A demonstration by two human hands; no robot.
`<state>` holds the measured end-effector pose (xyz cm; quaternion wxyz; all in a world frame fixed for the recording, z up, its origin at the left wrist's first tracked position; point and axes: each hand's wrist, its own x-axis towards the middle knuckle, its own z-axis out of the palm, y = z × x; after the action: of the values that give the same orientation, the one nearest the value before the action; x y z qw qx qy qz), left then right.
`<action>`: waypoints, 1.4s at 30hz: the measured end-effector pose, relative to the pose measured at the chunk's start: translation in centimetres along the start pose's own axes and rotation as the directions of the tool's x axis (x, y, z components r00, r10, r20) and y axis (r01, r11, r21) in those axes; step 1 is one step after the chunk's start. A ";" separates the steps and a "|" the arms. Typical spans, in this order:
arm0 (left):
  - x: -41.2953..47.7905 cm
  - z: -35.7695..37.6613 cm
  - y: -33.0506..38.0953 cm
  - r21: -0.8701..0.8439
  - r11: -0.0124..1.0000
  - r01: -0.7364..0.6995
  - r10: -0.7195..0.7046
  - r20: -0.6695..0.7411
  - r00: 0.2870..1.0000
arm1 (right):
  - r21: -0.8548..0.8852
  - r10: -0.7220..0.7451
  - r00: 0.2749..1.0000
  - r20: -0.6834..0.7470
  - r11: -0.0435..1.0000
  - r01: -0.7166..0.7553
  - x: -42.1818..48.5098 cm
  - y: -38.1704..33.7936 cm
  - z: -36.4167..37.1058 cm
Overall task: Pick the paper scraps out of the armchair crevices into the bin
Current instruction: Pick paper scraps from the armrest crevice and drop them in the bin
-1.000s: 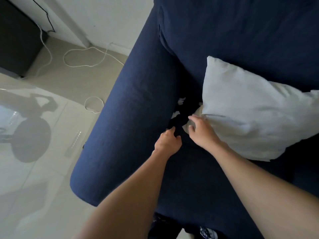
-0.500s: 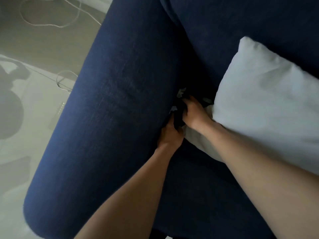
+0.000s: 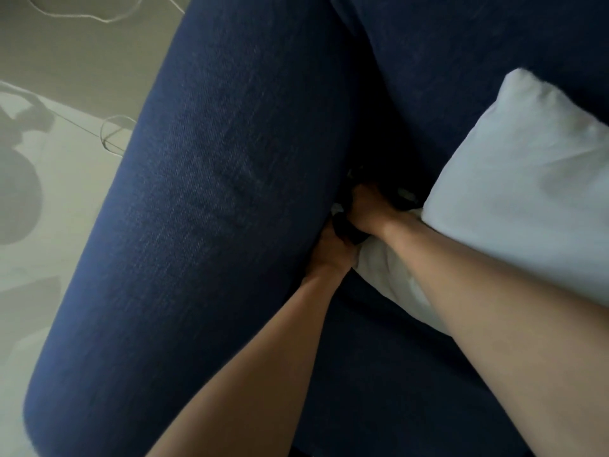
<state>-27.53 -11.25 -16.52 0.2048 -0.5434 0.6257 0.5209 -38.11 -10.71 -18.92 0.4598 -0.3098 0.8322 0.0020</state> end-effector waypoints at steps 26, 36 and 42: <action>-2.5 0.0 -0.8 0.077 0.996 -0.052 0.055 -0.045 0.997 | 0.051 -0.109 0.994 -0.001 0.993 0.109 -1.5 1.1 0.7; 0.2 0.9 -0.8 0.067 0.997 -0.046 0.049 -0.057 0.997 | -0.021 -0.057 0.998 0.032 0.998 0.057 0.7 0.4 0.0; -0.3 1.1 -0.1 0.020 0.998 -0.058 0.059 -0.058 0.997 | 0.118 -0.013 1.000 -0.029 0.993 0.016 -0.8 0.3 -0.5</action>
<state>-27.73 -10.11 -16.77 0.1760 -0.5378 0.6517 0.5050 -38.36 -10.25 -18.08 0.4657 -0.2878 0.8350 -0.0550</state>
